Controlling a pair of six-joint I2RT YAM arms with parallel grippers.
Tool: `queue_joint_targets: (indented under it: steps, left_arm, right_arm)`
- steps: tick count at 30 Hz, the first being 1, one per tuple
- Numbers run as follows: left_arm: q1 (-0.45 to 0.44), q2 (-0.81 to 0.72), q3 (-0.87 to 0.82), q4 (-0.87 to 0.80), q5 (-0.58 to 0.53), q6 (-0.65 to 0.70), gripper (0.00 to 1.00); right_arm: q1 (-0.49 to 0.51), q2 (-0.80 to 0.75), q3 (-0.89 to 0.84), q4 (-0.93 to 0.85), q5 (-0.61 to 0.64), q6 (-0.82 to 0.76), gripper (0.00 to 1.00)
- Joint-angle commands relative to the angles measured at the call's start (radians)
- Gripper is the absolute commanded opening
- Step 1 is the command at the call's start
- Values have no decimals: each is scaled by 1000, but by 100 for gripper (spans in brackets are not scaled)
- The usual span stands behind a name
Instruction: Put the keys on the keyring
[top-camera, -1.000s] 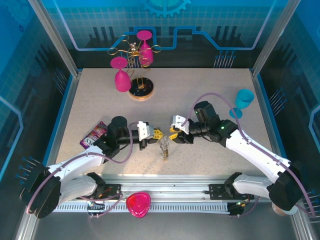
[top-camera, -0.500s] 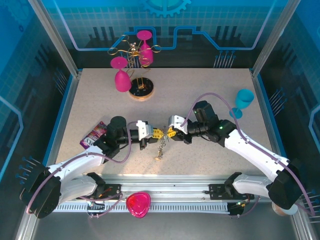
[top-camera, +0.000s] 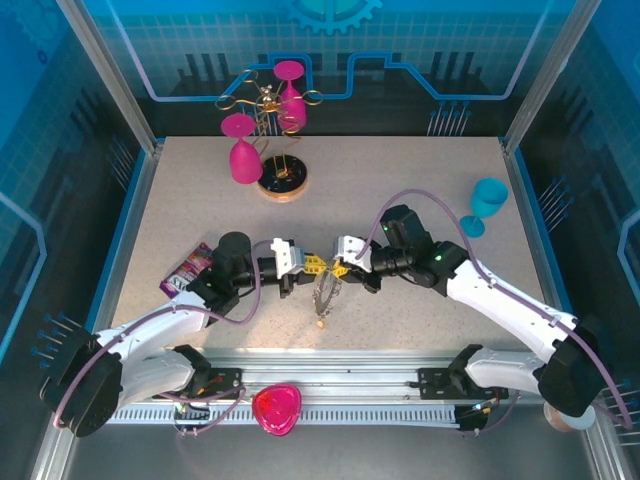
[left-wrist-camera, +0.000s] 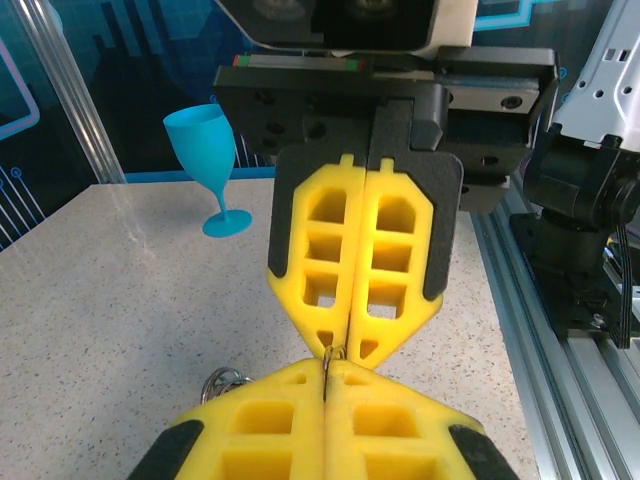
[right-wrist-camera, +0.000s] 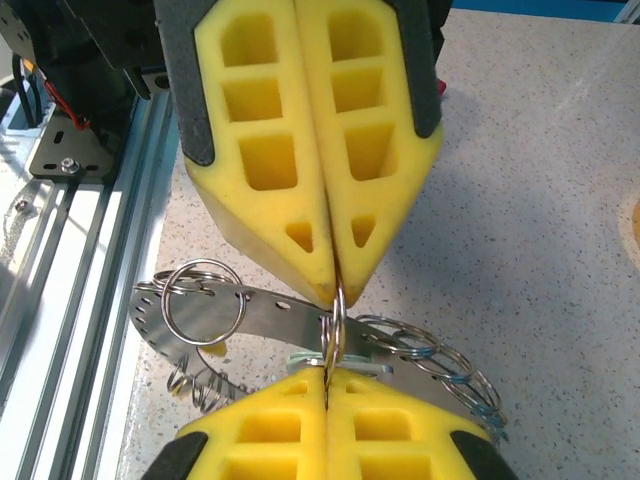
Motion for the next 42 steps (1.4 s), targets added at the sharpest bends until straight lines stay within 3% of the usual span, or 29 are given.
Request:
queue_joint_targets:
  steps: [1, 7, 11, 17, 24, 30, 34, 38, 42]
  left_arm:
    - [5, -11, 4, 93, -9, -12, 0]
    - [2, -13, 9, 25, -13, 37, 0]
    - [1, -11, 6, 19, -4, 43, 0]
    - [0, -7, 2, 41, 2, 31, 0]
    - [1, -10, 1, 40, 6, 29, 0]
    - [1, -11, 0, 47, 3, 23, 0]
    - [2, -27, 20, -53, -18, 63, 0]
    - [1, -41, 49, -188, -30, 133, 10]
    - [-3, -37, 86, -293, -38, 192, 13]
  right_arm:
    - [32, 10, -11, 1, 37, -18, 0]
    - [27, -20, -25, 26, 57, -2, 0]
    - [5, -45, -64, 101, 19, 57, 29]
    - [-10, -25, -82, 181, -63, 118, 34]
    - [-11, -7, -89, 228, -77, 136, 28]
    - [-14, -6, -82, 214, -93, 129, 0]
    - [-15, -12, -44, 149, -86, 102, 0]
    - [-6, 1, 28, 38, -66, 45, 0]
    - [14, 34, 100, -79, -29, -13, 0]
